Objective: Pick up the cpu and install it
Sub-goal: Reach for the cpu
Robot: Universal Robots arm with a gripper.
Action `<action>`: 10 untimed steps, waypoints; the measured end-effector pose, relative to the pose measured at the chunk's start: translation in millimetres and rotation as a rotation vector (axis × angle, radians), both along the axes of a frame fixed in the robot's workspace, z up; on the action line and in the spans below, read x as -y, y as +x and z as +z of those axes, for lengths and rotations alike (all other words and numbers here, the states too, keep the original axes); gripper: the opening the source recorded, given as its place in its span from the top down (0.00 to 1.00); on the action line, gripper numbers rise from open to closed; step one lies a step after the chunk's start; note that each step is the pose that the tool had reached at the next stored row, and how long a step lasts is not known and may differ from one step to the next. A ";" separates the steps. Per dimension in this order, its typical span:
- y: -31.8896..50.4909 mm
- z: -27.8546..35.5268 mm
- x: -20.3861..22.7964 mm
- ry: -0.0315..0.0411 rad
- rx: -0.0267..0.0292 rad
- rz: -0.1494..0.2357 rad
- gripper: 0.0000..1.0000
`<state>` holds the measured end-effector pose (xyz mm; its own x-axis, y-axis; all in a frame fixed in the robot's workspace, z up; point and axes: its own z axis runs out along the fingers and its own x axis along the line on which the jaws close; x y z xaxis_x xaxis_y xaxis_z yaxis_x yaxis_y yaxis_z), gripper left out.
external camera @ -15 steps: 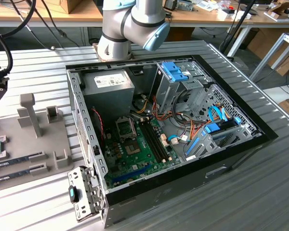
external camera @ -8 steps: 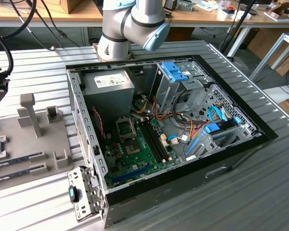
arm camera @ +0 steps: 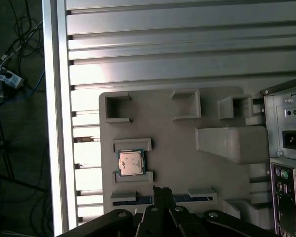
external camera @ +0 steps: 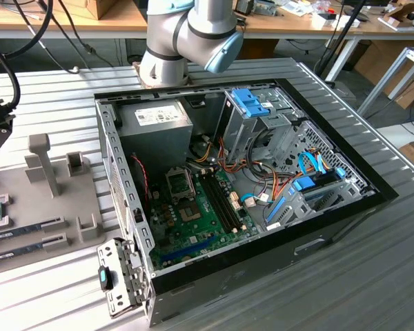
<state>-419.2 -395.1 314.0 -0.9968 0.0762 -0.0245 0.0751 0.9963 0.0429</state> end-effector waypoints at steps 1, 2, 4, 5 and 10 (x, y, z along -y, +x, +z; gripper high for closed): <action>0.0 -0.2 -0.9 -0.0002 0.0000 0.000 0.89; 0.0 -0.7 -2.6 -0.0006 0.0000 0.000 0.89; 0.0 -1.5 -5.0 -0.0013 0.0000 0.000 0.89; 0.0 -1.8 -5.5 -0.0015 0.0001 0.000 0.89; 0.0 -3.3 -8.5 -0.0024 0.0002 0.000 0.89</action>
<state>-419.2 -386.6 310.7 -0.9968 0.0761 -0.0250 0.0751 0.9964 0.0405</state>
